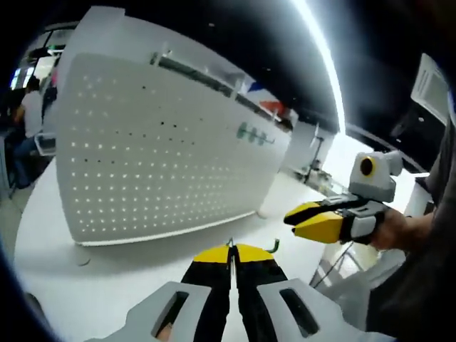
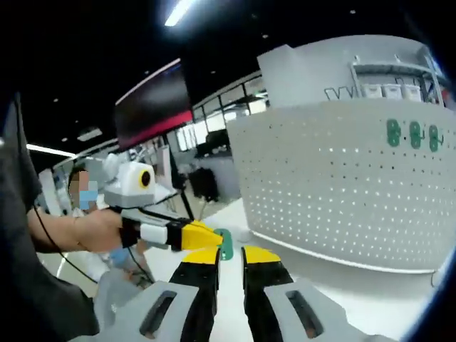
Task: Insert the hook assembly into the mounting plate slot until the hook locks in place.
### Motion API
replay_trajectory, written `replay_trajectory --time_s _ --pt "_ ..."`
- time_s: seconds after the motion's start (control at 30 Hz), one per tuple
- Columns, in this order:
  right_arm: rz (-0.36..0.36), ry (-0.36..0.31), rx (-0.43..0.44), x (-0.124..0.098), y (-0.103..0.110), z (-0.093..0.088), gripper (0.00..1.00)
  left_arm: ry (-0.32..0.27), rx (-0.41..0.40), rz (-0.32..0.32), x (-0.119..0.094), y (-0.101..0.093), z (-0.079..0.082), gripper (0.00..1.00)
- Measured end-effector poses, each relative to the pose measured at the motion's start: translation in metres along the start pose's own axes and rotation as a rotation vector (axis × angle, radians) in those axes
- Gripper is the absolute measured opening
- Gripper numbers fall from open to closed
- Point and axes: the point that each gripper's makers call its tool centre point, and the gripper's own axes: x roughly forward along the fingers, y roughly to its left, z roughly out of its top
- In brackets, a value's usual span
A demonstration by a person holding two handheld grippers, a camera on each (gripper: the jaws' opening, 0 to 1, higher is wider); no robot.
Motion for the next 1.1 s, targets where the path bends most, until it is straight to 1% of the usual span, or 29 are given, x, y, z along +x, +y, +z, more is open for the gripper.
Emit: replay_trajectory --time_s 0.03,0.13,0.17,0.23,0.33,0.43,0.47,0.57,0.6,0.63,0.73,0.87,0.97,1.1 --pt "-0.007 0.006 -0.029 0.001 0.001 0.000 0.13 -0.001 -0.005 0.006 0.000 0.000 0.000 0.01" --pt "0.003 0.020 -0.064 0.004 0.007 0.000 0.10 -0.006 -0.043 0.008 0.000 -0.003 0.002 0.01" --pt "0.005 0.016 -0.073 0.004 0.009 0.001 0.10 -0.010 -0.053 0.009 0.000 -0.004 0.003 0.01" --pt "0.006 0.037 -0.089 0.006 0.010 -0.002 0.10 -0.011 -0.057 0.010 -0.003 -0.007 0.004 0.01" --pt "-0.002 0.047 -0.115 0.005 0.014 -0.005 0.10 -0.014 -0.066 0.019 -0.007 -0.011 0.004 0.01" --pt "0.000 0.049 -0.122 0.006 0.018 -0.006 0.10 -0.008 -0.071 0.023 -0.009 -0.017 0.000 0.01" --pt "0.001 0.056 -0.139 0.006 0.021 -0.008 0.10 -0.007 -0.072 0.023 -0.010 -0.020 -0.001 0.01" --pt "0.004 0.057 -0.162 0.005 0.024 -0.009 0.09 -0.009 -0.114 0.009 -0.008 -0.027 -0.004 0.01" --pt "-0.003 0.057 -0.168 0.005 0.024 -0.009 0.09 -0.014 -0.137 0.006 -0.008 -0.029 -0.005 0.01" --pt "-0.007 0.060 -0.171 0.005 0.022 -0.010 0.08 -0.016 -0.143 0.005 -0.008 -0.029 -0.005 0.01" --pt "0.000 0.072 -0.157 0.005 0.019 -0.011 0.07 -0.021 -0.180 -0.002 -0.007 -0.032 -0.005 0.01" --pt "0.001 0.073 -0.184 0.004 0.017 -0.011 0.04 -0.023 -0.181 -0.011 -0.008 -0.036 -0.001 0.01" --pt "0.001 0.062 -0.184 0.004 0.015 -0.008 0.03 -0.013 -0.187 -0.015 -0.006 -0.038 -0.002 0.01" --pt "0.007 0.070 -0.192 0.004 0.015 -0.009 0.02 -0.011 -0.196 -0.017 -0.006 -0.038 -0.002 0.01"
